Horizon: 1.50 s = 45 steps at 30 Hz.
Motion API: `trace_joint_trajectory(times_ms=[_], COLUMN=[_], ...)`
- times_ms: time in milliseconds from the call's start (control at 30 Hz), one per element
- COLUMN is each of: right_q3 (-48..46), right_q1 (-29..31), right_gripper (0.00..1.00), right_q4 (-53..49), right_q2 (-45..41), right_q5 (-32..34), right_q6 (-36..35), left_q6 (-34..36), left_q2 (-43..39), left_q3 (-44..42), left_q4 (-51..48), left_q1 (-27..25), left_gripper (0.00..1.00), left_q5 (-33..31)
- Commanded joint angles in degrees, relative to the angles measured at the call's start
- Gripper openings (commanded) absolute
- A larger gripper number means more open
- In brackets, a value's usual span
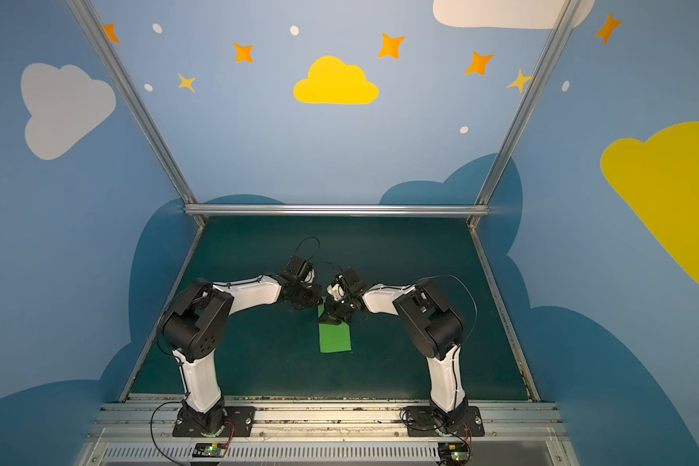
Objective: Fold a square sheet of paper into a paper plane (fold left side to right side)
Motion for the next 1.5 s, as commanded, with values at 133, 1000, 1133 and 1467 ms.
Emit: trace_joint_trajectory(times_ms=[133,1000,1133,1467], right_q3=[-0.63,-7.99,-9.22,-13.23], right_q1=[0.38,3.48,4.08,6.08], right_gripper=[0.00,0.00,0.00,0.00], right_q4=[-0.31,-5.76,-5.85,-6.35], right_q2=[2.14,-1.33,-1.81,-3.42], right_q5=[0.89,1.91,2.27,3.58], right_q6=[-0.33,-7.20,-7.54,-8.65], left_q6=[0.21,0.22,0.29,0.54], left_q2=[1.27,1.14,1.10,0.93], left_q3=[-1.52,-1.21,-1.31,-1.39], left_q4=[-3.83,-4.25,-4.35,-4.44], left_q1=[-0.56,-0.56,-0.63,-0.56], left_gripper=[0.04,0.04,0.04,0.04], left_q5=[-1.57,-1.52,-1.52,-1.83])
